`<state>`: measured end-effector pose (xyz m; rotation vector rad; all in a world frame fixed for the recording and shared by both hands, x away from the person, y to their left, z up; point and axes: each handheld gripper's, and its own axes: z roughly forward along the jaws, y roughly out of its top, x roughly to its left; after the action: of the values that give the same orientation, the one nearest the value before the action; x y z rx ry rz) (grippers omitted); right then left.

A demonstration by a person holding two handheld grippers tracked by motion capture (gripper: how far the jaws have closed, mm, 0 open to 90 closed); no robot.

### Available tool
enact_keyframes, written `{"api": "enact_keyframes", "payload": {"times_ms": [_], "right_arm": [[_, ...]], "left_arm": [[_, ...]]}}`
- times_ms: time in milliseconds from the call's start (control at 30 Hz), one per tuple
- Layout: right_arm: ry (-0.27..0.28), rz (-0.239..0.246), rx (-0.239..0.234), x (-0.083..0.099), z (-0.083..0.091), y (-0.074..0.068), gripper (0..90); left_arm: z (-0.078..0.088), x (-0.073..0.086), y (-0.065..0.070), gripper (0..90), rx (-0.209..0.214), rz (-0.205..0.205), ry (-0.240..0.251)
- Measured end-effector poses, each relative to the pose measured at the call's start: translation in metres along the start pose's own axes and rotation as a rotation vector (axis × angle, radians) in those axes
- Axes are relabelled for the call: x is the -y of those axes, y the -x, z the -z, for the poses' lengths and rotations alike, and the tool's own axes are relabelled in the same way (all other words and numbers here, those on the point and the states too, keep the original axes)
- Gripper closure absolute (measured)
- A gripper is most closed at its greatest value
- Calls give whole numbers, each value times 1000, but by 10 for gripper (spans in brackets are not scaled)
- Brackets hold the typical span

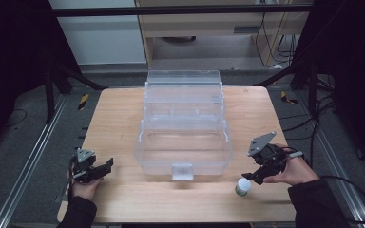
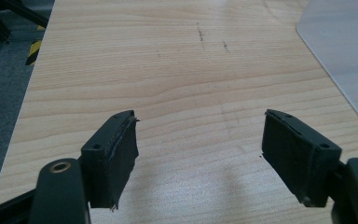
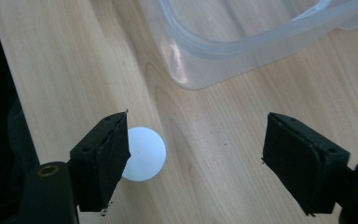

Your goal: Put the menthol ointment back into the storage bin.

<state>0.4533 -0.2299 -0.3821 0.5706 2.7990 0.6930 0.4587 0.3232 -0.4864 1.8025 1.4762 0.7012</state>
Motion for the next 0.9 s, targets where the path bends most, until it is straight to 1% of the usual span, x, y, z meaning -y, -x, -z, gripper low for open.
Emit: {"api": "enact_keyframes", "payload": {"times_ms": [200,333,500,600,733,767,900], "right_arm": [[-53,39,-26,-2,-3,-4,258],[-77,68,-38,-3,-7,-6,269],[-109,92,-58,-3,-11,-8,291],[-125,115,-71,-3,-14,-9,315],[-156,118,-95,-3,-18,-12,332],[-162,133,-97,-3,-20,-12,335],[-175,144,-103,-2,-23,-14,346]], "left_arm": [[0,0,0,259,-1,0,1],[0,0,0,259,-1,0,1],[0,0,0,259,-2,0,2],[0,0,0,259,-3,-1,2],[0,0,0,259,-3,-1,2],[0,0,0,259,-3,-1,2],[0,0,0,259,-3,-2,3]]}}
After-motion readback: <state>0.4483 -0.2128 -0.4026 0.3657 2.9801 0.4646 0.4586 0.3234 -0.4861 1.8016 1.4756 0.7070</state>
